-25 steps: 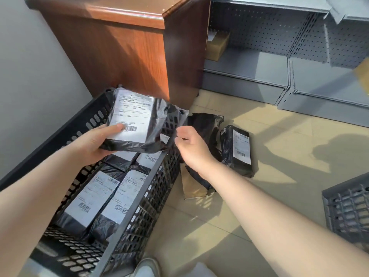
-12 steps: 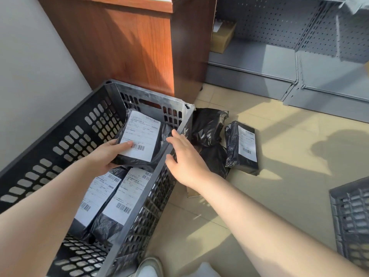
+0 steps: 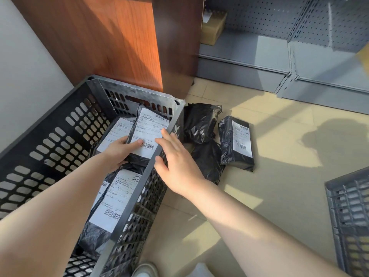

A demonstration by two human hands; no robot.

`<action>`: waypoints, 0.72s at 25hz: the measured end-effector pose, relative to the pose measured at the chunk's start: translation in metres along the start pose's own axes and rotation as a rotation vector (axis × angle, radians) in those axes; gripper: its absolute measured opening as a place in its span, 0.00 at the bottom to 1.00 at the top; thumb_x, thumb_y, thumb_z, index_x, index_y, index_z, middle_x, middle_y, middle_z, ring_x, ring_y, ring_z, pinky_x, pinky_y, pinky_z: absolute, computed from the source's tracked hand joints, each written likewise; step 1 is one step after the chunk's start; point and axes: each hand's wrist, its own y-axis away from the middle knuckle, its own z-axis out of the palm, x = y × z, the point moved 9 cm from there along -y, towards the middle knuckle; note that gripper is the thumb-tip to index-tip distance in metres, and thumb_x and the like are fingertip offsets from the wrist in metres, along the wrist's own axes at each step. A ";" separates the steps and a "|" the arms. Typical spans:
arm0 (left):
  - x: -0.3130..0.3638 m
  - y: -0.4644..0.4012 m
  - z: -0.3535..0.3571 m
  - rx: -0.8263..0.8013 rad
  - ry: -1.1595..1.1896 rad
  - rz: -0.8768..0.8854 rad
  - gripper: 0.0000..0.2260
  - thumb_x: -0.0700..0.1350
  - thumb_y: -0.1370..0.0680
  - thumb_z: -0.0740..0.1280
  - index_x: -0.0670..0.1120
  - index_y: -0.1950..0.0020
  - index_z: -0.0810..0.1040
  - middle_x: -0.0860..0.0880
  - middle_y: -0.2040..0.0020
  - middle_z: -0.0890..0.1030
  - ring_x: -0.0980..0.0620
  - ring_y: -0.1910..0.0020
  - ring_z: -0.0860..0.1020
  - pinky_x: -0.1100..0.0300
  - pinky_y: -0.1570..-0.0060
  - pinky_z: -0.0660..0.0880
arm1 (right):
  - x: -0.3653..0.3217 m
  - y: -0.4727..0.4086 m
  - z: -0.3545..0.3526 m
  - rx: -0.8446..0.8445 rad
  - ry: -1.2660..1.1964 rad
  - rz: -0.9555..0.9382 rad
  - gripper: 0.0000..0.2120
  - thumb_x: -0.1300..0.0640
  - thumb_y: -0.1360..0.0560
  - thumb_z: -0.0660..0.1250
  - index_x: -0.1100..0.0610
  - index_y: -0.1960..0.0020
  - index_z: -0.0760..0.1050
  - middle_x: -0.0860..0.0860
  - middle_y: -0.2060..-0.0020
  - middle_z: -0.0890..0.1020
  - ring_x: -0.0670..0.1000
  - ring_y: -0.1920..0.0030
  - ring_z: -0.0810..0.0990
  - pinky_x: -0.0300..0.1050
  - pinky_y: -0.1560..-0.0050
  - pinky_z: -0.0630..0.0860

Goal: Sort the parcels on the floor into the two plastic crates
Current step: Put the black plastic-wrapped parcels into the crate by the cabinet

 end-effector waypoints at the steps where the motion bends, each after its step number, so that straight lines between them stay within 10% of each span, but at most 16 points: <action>1: -0.004 -0.002 0.002 0.005 -0.026 -0.008 0.12 0.49 0.23 0.71 0.47 0.41 0.78 0.47 0.50 0.86 0.49 0.54 0.84 0.57 0.58 0.79 | 0.000 0.000 0.000 0.002 0.000 -0.001 0.24 0.53 0.17 0.58 0.55 0.22 0.61 0.48 0.19 0.51 0.48 0.20 0.45 0.44 0.22 0.48; 10: -0.007 -0.015 0.009 0.056 -0.603 -0.092 0.24 0.55 0.19 0.64 0.44 0.28 0.68 0.45 0.35 0.75 0.42 0.36 0.72 0.51 0.40 0.68 | -0.002 0.000 -0.001 0.000 0.037 -0.026 0.25 0.54 0.17 0.56 0.56 0.21 0.59 0.50 0.19 0.50 0.49 0.20 0.44 0.40 0.25 0.42; 18: 0.017 -0.011 0.015 0.328 -0.844 0.262 0.33 0.46 0.21 0.66 0.49 0.21 0.54 0.41 0.27 0.65 0.39 0.33 0.70 0.44 0.38 0.70 | 0.000 -0.001 0.002 0.017 0.017 -0.032 0.25 0.54 0.18 0.58 0.56 0.22 0.60 0.51 0.19 0.51 0.51 0.20 0.46 0.45 0.22 0.47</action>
